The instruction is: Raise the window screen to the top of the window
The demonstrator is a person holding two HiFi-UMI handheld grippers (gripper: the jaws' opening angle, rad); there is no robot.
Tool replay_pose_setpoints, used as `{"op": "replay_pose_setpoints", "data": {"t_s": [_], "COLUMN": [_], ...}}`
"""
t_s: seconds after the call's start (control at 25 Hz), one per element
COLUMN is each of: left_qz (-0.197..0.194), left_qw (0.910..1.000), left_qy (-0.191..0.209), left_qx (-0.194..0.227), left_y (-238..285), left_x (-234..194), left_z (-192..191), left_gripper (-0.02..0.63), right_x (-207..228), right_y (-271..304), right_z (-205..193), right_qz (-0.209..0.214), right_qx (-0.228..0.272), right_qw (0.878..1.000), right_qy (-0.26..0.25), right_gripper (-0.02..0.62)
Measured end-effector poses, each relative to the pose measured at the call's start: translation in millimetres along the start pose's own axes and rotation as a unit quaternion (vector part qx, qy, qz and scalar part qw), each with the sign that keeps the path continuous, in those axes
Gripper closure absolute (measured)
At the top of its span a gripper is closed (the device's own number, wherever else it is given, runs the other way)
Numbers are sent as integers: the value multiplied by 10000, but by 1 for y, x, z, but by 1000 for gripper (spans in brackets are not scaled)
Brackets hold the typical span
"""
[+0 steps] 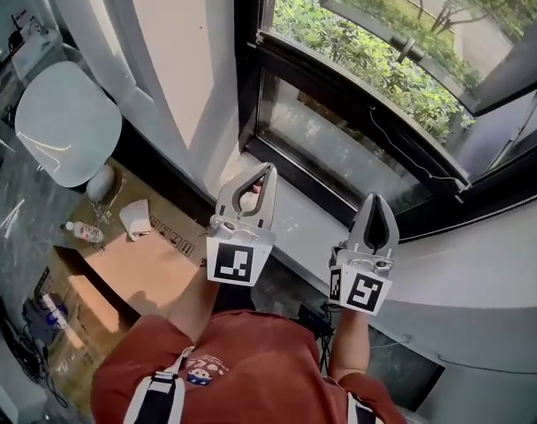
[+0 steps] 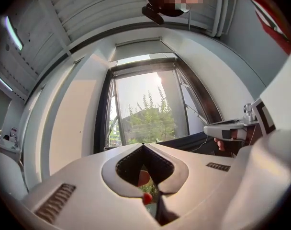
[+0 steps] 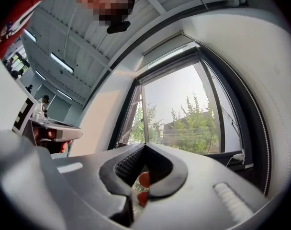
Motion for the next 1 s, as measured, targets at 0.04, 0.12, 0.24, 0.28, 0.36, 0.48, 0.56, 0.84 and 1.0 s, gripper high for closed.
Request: {"op": "replay_pose_setpoints", "data": {"t_s": [0.04,0.12,0.24,0.28,0.36,0.48,0.56,0.84,1.0], "left_qz": [-58,-167,-401,-500,-679,-857,-1020,-1373,-1568], "left_qw": [10000,9998,9991,9987,9974,9955,9940,9890,9867], "left_qy": [-32,-81,-109,-131,-250,-410,-389,-542,-411], "left_qx": [-5,-19,-14,18,67,59,31,88,131], "left_y": [10,31,60,69,85,103,114,143,157], "left_x": [-6,-19,-32,-35,-41,-51,-50,-33,-15], "left_z": [-3,-6,-9,-9,-10,-14,-17,-18,-18], "left_gripper": [600,600,600,600,600,600,600,600,601], "right_x": [-3,-8,-10,-10,-9,-15,-12,15,34], "right_y": [10,30,52,57,66,80,83,78,74], "right_z": [-2,-5,-6,-6,-5,-5,-2,4,-3], "right_qz": [-36,-100,-302,-401,-585,-757,-897,-1397,-1627], "right_qx": [-27,-79,-159,-184,-238,-301,-331,-326,-235], "right_qw": [10000,9999,9993,9988,9975,9959,9944,9880,9850], "right_qy": [-25,-75,-176,-212,-306,-398,-439,-571,-530], "right_gripper": [586,586,586,586,586,586,586,586,586]}}
Point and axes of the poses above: the fingertips, and each gripper's own axes: y forward along the fingers, x to its right, z out of its top, the point moved 4 cm from there along -y, backward along the fingers, and after that the axes turned 6 degrees about z, right-handed, at the moved point
